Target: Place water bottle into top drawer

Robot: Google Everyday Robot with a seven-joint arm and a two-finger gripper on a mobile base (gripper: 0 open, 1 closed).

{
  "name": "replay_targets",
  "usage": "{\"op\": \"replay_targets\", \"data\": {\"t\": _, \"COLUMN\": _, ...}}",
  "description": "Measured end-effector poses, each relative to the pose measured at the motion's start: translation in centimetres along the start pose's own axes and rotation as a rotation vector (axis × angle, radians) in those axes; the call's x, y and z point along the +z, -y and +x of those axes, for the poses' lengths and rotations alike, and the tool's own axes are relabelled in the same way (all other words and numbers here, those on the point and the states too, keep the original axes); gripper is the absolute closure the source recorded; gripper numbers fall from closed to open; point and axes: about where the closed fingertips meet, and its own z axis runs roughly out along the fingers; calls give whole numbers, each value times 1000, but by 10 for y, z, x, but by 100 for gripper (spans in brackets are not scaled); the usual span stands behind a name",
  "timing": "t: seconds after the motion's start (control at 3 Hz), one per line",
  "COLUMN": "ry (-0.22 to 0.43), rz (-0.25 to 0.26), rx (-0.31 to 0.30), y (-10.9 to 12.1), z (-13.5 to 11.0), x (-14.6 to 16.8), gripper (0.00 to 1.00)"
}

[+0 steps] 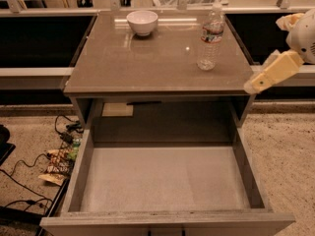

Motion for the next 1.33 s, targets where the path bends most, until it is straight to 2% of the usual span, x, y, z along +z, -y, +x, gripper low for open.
{"op": "replay_targets", "data": {"t": 0.33, "ry": 199, "rz": 38, "rx": 96, "y": 18, "z": -4, "x": 31, "gripper": 0}}
{"op": "replay_targets", "data": {"t": 0.67, "ry": 407, "rz": 101, "rx": 155, "y": 52, "z": -24, "x": 62, "gripper": 0}}
{"op": "replay_targets", "data": {"t": 1.0, "ry": 540, "rz": 118, "rx": 195, "y": 78, "z": -40, "x": 87, "gripper": 0}}
{"op": "replay_targets", "data": {"t": 1.33, "ry": 541, "rz": 116, "rx": 200, "y": 78, "z": -41, "x": 90, "gripper": 0}}
